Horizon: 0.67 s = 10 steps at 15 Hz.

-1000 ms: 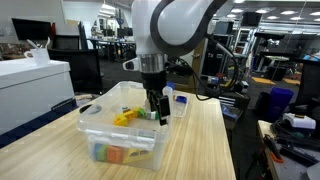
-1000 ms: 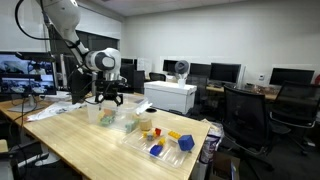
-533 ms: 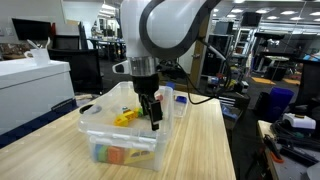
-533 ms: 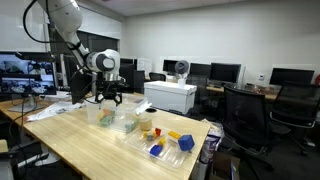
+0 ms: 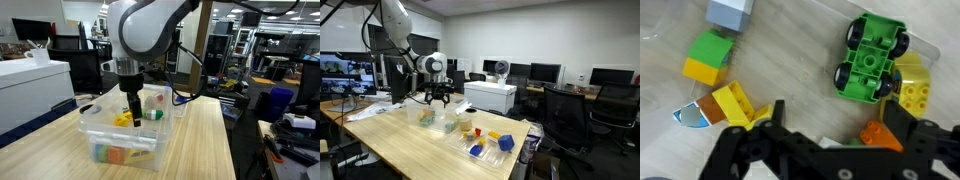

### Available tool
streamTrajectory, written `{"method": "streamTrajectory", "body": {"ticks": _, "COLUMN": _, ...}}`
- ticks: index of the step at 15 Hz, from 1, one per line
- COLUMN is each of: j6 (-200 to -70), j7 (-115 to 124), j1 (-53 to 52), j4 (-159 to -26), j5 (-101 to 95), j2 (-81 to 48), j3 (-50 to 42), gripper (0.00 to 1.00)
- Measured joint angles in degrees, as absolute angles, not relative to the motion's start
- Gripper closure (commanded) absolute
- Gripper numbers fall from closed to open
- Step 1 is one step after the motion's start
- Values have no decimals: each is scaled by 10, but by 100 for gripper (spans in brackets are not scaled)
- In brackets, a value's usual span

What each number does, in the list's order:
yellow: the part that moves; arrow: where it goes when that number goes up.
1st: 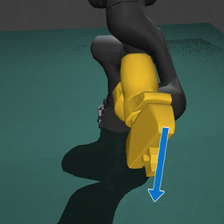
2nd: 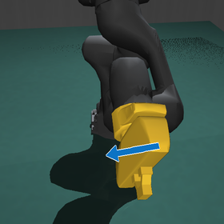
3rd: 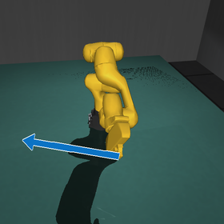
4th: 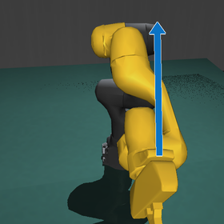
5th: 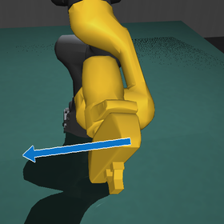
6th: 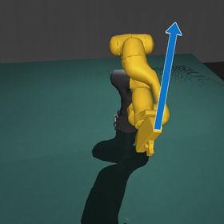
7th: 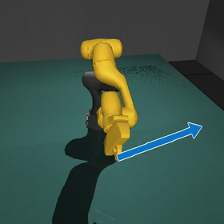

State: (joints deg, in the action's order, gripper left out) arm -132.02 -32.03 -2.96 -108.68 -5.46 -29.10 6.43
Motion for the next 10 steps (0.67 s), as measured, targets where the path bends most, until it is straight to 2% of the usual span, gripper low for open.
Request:
{"method": "streamTrajectory", "body": {"ticks": 3, "j6": -1323, "j7": -320, "j1": -25, "j4": -1023, "j5": -82, "j2": -348, "j3": 45, "gripper": 0}}
{"method": "streamTrajectory", "body": {"ticks": 10, "j6": -1362, "j7": -324, "j1": -22, "j4": -976, "j5": -145, "j2": -401, "j3": 31, "gripper": 0}}
